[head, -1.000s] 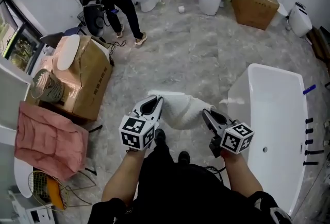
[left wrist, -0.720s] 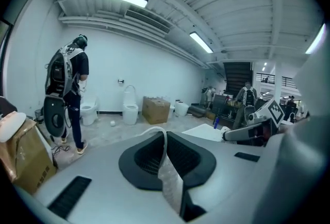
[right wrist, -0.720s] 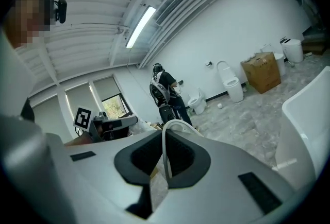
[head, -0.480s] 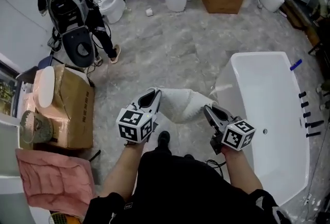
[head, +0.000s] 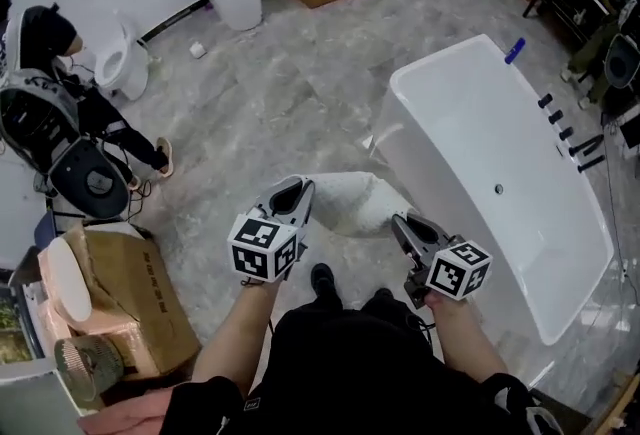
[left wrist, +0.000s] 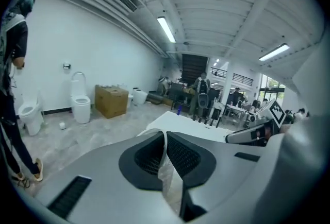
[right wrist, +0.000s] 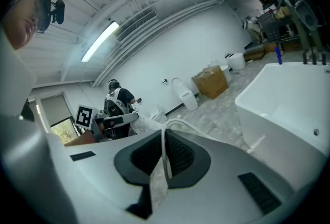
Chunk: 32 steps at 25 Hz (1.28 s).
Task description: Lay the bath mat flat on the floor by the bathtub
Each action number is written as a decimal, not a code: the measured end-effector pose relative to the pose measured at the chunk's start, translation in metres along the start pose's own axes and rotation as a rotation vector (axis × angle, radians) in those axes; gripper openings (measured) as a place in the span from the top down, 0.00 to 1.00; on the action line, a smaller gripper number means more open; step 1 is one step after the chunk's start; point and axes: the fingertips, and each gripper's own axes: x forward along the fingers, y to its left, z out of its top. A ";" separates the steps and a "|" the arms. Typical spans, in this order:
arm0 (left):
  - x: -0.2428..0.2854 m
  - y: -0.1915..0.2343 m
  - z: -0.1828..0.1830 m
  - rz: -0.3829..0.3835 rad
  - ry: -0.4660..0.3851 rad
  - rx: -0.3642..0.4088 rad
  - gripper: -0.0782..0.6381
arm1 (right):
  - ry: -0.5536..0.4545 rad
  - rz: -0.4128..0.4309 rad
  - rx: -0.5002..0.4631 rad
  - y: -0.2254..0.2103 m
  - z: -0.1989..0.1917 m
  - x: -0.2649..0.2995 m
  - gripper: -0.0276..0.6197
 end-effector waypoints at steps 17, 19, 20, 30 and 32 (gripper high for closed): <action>0.081 -0.167 -0.033 -0.285 0.174 0.123 0.86 | -0.208 -0.241 0.203 -0.081 -0.048 -0.165 0.92; 0.087 -0.177 -0.037 -0.312 0.183 0.134 0.86 | -0.205 -0.269 0.209 -0.087 -0.054 -0.170 0.92; 0.091 -0.179 -0.039 -0.328 0.189 0.140 0.86 | -0.207 -0.283 0.214 -0.088 -0.057 -0.172 0.92; 0.105 -0.169 -0.039 -0.541 0.222 0.212 0.86 | -0.308 -0.487 0.306 -0.076 -0.070 -0.165 0.92; 0.101 -0.162 -0.035 -0.584 0.211 0.244 0.86 | -0.331 -0.536 0.302 -0.068 -0.069 -0.160 0.92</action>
